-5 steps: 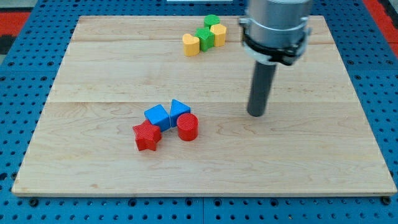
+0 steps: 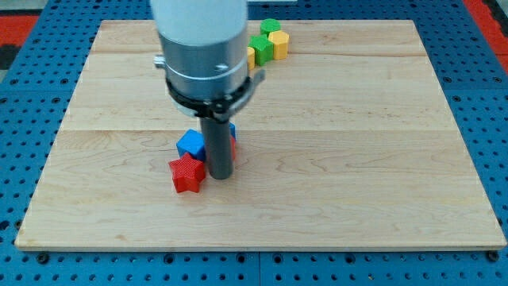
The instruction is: Push the red circle along with the blue triangle into the yellow heart
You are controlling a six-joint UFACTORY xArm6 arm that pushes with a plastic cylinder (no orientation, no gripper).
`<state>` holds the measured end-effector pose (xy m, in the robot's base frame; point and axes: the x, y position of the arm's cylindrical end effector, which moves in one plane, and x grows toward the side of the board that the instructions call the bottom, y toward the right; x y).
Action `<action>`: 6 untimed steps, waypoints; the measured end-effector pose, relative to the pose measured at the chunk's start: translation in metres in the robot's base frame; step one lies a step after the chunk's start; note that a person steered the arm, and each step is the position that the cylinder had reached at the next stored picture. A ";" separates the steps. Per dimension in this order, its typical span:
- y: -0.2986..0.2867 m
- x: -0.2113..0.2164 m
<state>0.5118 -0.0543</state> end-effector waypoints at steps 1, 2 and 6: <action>0.001 -0.020; -0.011 -0.066; -0.013 -0.165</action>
